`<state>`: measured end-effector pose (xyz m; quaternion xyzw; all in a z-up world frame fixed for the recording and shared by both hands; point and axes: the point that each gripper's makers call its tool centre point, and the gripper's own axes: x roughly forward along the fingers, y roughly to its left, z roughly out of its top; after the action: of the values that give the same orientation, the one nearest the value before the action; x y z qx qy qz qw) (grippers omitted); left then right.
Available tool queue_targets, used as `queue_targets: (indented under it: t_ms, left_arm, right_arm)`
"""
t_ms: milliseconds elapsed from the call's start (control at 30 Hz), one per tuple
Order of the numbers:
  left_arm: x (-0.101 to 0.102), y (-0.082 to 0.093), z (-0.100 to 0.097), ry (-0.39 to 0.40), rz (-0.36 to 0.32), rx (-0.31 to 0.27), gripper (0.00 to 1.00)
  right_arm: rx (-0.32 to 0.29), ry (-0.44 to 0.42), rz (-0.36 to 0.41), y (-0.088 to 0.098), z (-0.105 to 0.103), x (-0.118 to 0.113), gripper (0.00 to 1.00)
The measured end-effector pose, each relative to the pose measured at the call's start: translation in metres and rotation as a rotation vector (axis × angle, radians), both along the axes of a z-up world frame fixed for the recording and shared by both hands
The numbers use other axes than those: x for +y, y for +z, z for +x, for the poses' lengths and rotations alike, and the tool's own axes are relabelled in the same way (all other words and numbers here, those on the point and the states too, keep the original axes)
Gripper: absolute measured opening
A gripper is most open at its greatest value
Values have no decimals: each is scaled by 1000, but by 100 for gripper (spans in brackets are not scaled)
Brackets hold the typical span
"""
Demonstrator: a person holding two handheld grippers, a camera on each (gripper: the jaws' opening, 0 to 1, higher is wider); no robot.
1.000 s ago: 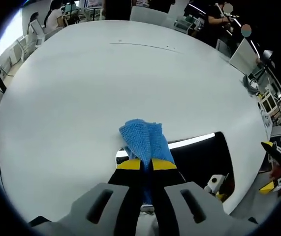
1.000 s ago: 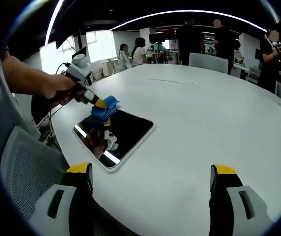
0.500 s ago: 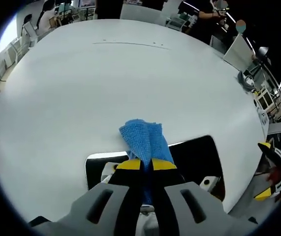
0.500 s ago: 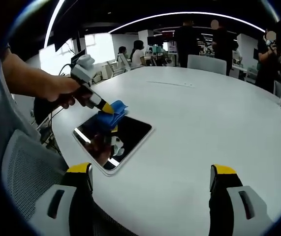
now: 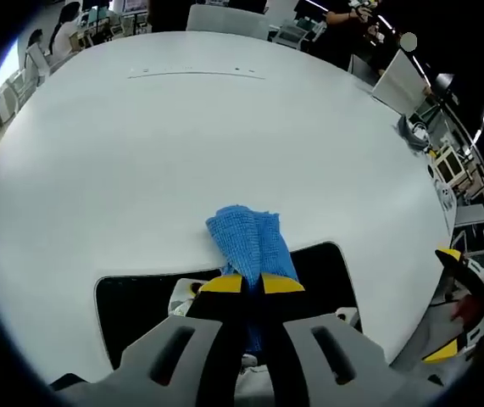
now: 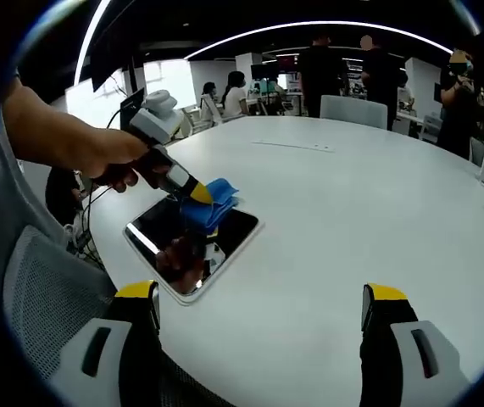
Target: Wipe the mirror surface with the cleaning cloth until all visible marks leave the cleaned area.
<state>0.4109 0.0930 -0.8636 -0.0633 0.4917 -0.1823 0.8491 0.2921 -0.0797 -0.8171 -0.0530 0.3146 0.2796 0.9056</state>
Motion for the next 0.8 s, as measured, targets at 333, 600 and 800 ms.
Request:
queue_targets:
  t_ms: [333, 600, 800]
  left_arm:
    - [-24, 0, 2, -37, -3, -1, 3]
    - [-48, 0, 3, -74, -11, 5, 3]
    - [-61, -1, 6, -81, -26, 28, 3]
  right_arm:
    - [-2, 8, -16, -2, 0, 0, 98]
    - [1, -1, -21, -3, 0, -3, 98]
    - [2, -20, -15, -1, 2, -6, 98]
